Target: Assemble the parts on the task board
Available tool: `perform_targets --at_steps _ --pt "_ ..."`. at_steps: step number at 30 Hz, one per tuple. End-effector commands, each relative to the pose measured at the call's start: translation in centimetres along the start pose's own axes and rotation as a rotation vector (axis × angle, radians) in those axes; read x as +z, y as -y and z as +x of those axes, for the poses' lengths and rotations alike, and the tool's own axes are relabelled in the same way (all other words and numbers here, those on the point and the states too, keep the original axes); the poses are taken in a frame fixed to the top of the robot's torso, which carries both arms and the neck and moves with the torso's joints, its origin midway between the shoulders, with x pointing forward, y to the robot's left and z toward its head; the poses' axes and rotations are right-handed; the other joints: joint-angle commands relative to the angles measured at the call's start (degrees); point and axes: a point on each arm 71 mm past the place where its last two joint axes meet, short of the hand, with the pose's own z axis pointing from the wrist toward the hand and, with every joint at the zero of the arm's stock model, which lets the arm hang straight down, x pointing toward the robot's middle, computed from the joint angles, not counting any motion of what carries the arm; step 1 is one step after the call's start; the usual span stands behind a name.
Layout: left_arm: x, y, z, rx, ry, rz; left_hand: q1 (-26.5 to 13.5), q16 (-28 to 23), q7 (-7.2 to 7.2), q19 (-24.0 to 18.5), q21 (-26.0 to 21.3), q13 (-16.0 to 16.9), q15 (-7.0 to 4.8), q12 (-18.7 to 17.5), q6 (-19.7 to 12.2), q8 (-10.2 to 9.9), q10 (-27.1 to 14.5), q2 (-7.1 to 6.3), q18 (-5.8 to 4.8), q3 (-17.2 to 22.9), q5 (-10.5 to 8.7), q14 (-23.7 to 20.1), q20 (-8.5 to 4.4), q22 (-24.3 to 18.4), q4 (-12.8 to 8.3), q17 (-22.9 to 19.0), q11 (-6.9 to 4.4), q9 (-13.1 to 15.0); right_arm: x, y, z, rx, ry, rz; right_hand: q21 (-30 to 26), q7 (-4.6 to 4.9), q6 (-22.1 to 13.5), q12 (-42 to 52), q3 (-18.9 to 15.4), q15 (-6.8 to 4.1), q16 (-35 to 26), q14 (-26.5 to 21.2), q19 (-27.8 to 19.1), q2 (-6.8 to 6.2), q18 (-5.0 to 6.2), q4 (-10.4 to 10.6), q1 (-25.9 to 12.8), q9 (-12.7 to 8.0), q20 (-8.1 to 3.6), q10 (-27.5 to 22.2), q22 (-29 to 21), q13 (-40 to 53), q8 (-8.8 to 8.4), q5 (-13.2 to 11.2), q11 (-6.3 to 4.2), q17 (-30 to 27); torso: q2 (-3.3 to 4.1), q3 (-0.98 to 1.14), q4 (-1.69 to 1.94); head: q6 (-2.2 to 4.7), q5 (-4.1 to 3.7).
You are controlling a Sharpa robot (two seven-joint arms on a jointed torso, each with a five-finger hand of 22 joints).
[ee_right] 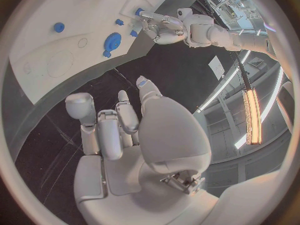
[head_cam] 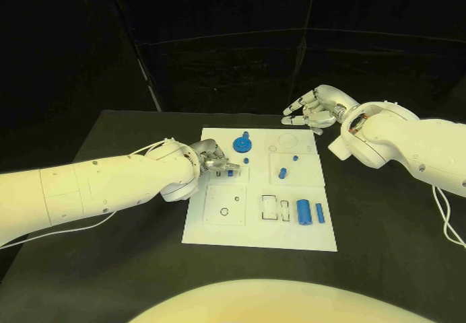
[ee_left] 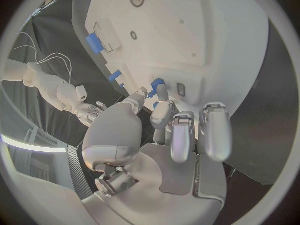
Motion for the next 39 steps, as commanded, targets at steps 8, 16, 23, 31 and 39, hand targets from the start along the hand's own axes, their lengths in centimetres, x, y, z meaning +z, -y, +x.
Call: perform_targets --at_steps 8,16,23,31,39 --pt "-0.8 1.5 -4.4 0.02 -0.007 0.014 2.4 0.2 0.85 2.3 -1.6 -1.7 0.54 -1.5 -1.3 -2.1 -1.8 -0.15 0.06 -3.6 0.07 6.0 0.5 2.9 0.1 15.1 0.7 -1.6 0.1 0.0 -0.2 -0.003 0.006 -0.006 -0.2 -0.23 -0.2 0.0 -0.2 -0.36 -0.4 3.2 -0.4 0.31 0.72 0.3 0.1 -0.1 -0.15 -0.3 0.0 -0.1 0.38 0.3 0.08 3.4 0.02 0.05 0.0 0.12 -0.04" --pt "-0.4 1.2 -7.7 0.078 -0.076 -0.027 4.3 0.2 1.36 1.7 -3.3 -3.3 0.94 -2.9 -1.6 -3.2 -3.2 0.4 0.44 -5.6 0.09 6.0 0.94 1.4 -0.2 15.1 1.14 -2.6 0.2 0.0 -0.2 -0.004 0.007 -0.004 -0.2 -0.23 -0.2 0.0 -0.2 -0.36 -0.4 3.2 -0.4 0.31 0.72 0.3 0.1 -0.1 -0.15 -0.3 0.0 -0.1 0.38 0.3 0.08 3.4 0.0 0.04 0.03 0.48 -0.01" --pt "1.6 0.7 -10.5 0.079 -0.085 -0.082 7.0 -0.6 3.03 -0.1 -8.7 -12.3 2.22 -10.8 -3.5 -7.5 -9.1 1.76 1.56 -8.7 0.09 5.6 2.02 -3.3 0.0 13.7 2.64 -6.3 0.2 0.0 -0.1 -0.004 0.006 -0.004 -0.2 -0.23 -0.2 0.0 -0.2 -0.36 -0.4 3.2 -0.4 0.31 0.72 0.3 0.1 -0.1 -0.15 -0.3 0.0 -0.1 0.38 0.3 0.08 3.4 0.04 0.06 -0.14 1.33 0.41" --pt "4.3 0.3 -11.9 0.132 -0.091 -0.145 7.3 -0.5 3.23 0.0 -8.8 -11.7 2.42 -9.9 -2.6 -8.8 -8.7 1.64 1.58 -12.1 -0.12 5.7 2.37 -3.3 1.0 14.0 2.86 -8.6 0.3 -0.2 0.1 -0.003 0.0 -0.009 -0.2 -0.22 -0.2 0.0 -0.3 -0.36 -0.4 3.2 -0.3 0.35 0.71 0.4 0.1 -0.1 -0.15 -0.3 0.0 0.0 0.38 0.4 0.08 3.4 0.12 -0.03 -0.11 1.41 1.19" --pt "5.6 0.3 -11.3 0.162 -0.118 -0.16 7.1 0.1 3.04 0.5 -7.9 -9.2 2.3 -7.4 -1.6 -9.1 -7.0 2.01 1.36 -14.6 -0.33 6.0 2.3 -2.4 2.4 15.0 2.67 -9.8 0.4 -0.3 0.2 -0.002 -0.003 -0.01 -0.2 -0.22 -0.2 0.0 -0.3 -0.36 -0.4 3.2 -0.3 0.35 0.71 0.4 0.1 -0.1 -0.15 -0.3 0.0 0.0 0.38 0.4 0.08 3.4 0.11 0.0 -0.13 1.49 1.35"
